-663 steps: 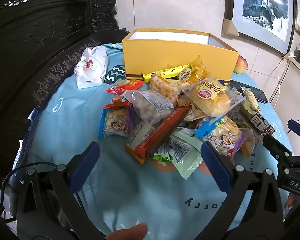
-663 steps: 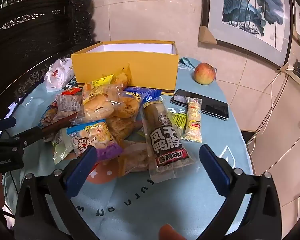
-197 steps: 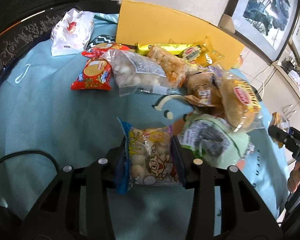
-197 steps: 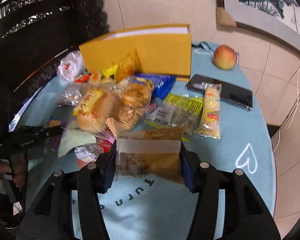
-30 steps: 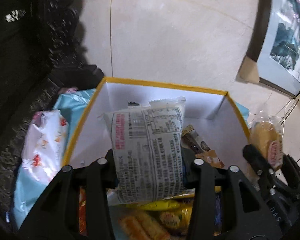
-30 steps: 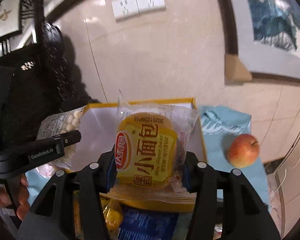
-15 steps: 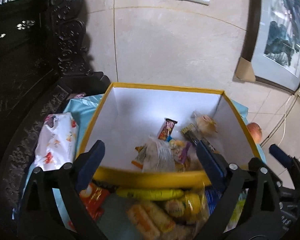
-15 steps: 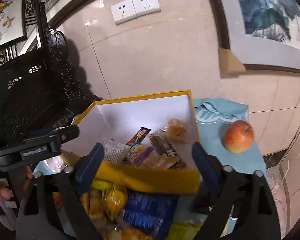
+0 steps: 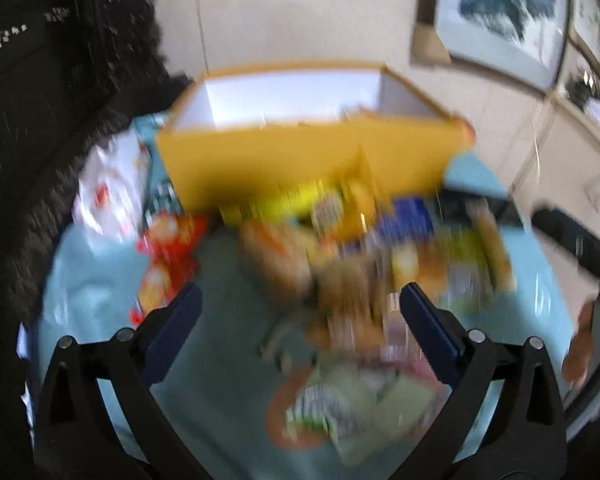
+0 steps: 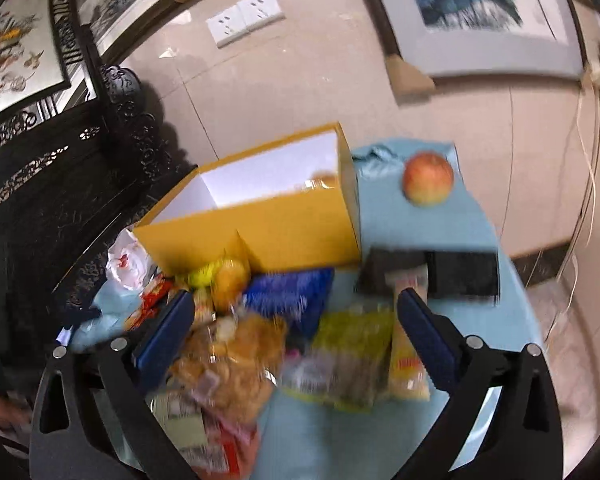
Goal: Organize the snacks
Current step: 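Move both tools back over the snack pile, then grasp the green-white packet with the left tool while the right tool grasps the white printed bread bag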
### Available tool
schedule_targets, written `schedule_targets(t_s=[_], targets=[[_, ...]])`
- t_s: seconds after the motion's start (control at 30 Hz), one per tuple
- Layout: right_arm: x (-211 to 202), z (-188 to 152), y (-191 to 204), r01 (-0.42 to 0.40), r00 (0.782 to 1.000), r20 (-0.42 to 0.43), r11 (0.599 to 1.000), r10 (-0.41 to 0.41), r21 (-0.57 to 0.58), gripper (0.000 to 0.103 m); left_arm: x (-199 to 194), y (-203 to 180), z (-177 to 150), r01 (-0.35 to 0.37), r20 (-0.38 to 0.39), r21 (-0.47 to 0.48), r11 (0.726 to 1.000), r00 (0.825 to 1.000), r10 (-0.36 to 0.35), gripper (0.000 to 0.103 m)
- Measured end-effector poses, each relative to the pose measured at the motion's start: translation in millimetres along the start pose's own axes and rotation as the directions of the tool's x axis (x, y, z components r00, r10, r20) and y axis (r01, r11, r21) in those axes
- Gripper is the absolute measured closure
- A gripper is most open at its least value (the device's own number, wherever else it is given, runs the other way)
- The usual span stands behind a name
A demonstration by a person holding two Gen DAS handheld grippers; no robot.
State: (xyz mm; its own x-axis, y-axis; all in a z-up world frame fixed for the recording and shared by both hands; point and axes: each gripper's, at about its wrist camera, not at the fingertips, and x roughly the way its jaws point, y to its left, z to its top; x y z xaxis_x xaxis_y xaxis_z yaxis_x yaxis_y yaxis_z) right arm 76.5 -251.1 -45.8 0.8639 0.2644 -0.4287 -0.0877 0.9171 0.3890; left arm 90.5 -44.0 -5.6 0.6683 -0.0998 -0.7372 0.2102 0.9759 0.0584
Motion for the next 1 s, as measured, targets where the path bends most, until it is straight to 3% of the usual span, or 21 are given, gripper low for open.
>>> schedule_targets(t_s=[0.17,0.4,0.53,0.67,0.83,0.9,1.0], targets=[[14,-21,-19,-0.021,0.998,-0.062,0.996,0.026,0.083,0.001,11,-9,-39,-0.019,-0.065,0.031,0.999,0.998,0.021,0.002],[22,-27,-29,-0.057,0.993,-0.095,0.989,0.071,0.138,0.001,22,-5,-47,0.003,-0.111,-0.025,1.0,0.994,-0.005,0.002],[17,-28,-25,-0.07,0.994,-0.074,0.99,0.08,0.12,0.001,33,-13,-45,0.056,-0.139,-0.061,0.997,0.988,-0.064,0.002],[17,-30,-19,-0.071,0.993,-0.086,0.993,0.079,0.094,0.001,45,-24,-51,0.083,-0.158,-0.036,0.996,0.983,-0.088,0.002],[19,-33,-10,-0.057,0.994,-0.09,0.997,0.061,0.044,0.001,60,-12,-58,0.118,-0.185,-0.146,0.982,0.972,-0.144,0.003],[20,-34,-9,-0.054,0.994,-0.091,0.998,0.057,0.034,0.001,57,-11,-60,0.105,-0.181,-0.122,0.987,0.975,-0.126,0.017],[20,-35,-6,-0.056,0.994,-0.093,0.998,0.058,0.025,0.001,50,-3,-66,0.108,-0.184,-0.098,0.989,0.975,-0.125,0.025]])
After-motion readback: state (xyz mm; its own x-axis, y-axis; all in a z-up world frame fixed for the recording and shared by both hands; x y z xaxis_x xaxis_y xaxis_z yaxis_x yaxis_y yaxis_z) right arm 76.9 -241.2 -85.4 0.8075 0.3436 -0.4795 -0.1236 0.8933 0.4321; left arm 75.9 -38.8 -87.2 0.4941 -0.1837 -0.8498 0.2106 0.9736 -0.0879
